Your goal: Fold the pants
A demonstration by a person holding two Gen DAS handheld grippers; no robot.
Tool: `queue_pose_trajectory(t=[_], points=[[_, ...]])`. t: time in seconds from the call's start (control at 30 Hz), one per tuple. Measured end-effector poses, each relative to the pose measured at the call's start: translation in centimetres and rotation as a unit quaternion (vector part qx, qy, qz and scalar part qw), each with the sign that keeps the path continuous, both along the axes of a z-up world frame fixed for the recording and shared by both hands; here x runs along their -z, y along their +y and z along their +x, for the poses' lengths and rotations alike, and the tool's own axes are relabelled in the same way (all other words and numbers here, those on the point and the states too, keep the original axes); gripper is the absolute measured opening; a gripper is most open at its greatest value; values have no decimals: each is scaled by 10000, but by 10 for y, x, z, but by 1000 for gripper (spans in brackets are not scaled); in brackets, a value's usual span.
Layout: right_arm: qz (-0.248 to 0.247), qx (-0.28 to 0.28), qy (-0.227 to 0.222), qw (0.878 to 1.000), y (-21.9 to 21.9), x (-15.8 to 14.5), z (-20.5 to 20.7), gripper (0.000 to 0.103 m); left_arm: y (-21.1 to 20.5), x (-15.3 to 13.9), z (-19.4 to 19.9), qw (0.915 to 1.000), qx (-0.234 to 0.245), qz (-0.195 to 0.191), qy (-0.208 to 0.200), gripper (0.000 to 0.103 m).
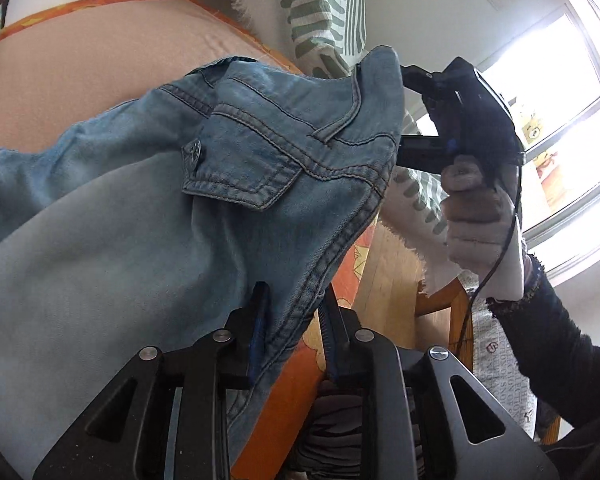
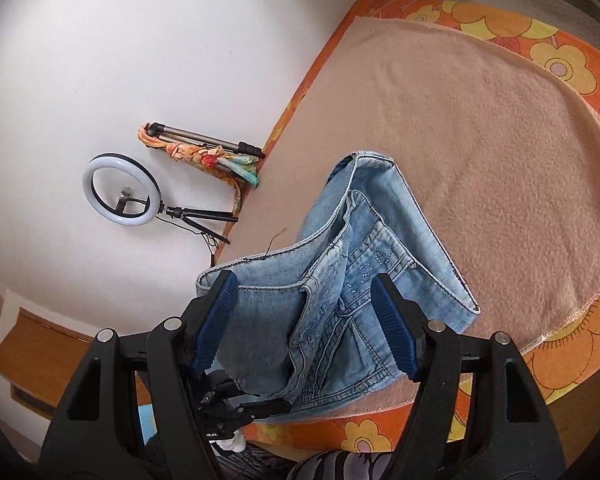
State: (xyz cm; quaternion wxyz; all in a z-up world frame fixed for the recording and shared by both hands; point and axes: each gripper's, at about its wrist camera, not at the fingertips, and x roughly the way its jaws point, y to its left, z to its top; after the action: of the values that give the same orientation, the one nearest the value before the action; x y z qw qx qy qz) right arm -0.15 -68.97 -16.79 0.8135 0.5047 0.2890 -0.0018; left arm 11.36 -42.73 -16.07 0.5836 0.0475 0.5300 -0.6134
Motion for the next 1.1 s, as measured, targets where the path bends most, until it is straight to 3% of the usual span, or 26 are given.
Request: queue_pose_trajectory(t=[0.17, 0.27, 0.37, 0.43, 0.53, 0.67, 0.87, 1.0, 1.1], points=[[154, -351, 95, 9992, -19, 18, 13, 72, 41, -26, -3, 9993, -61, -221, -294, 21], [71, -525, 43, 9986, -22, 17, 20, 72, 78, -33, 4, 9976, -461, -149, -501, 25], [-573, -526, 524, 9956, -19, 17, 38, 72, 118, -31, 15, 9930, -969, 29, -679, 25], [-1241, -437, 934, 9869, -15, 15, 54, 72, 144, -29, 23, 9887, -1336, 98, -672, 25], [-2416, -535, 1155, 9620, 6, -1, 78, 71, 180, -27, 29, 9786, -1877, 185, -828, 25], [-3348, -1211, 943, 9297, 49, -27, 120, 71, 224, -16, 25, 9634, -2423, 425, -1063, 25], [-4163, -2622, 689, 8679, 134, -26, 180, 71, 267, -3, 18, 9370, -3246, 586, -1153, 25], [-4517, -3299, 672, 8262, 185, -8, 207, 67, 299, -5, 11, 9156, -3696, 682, -1430, 28], [-4688, -3600, 774, 8029, 211, 9, 221, 64, 327, -4, 10, 8979, -4086, 717, -1470, 32]])
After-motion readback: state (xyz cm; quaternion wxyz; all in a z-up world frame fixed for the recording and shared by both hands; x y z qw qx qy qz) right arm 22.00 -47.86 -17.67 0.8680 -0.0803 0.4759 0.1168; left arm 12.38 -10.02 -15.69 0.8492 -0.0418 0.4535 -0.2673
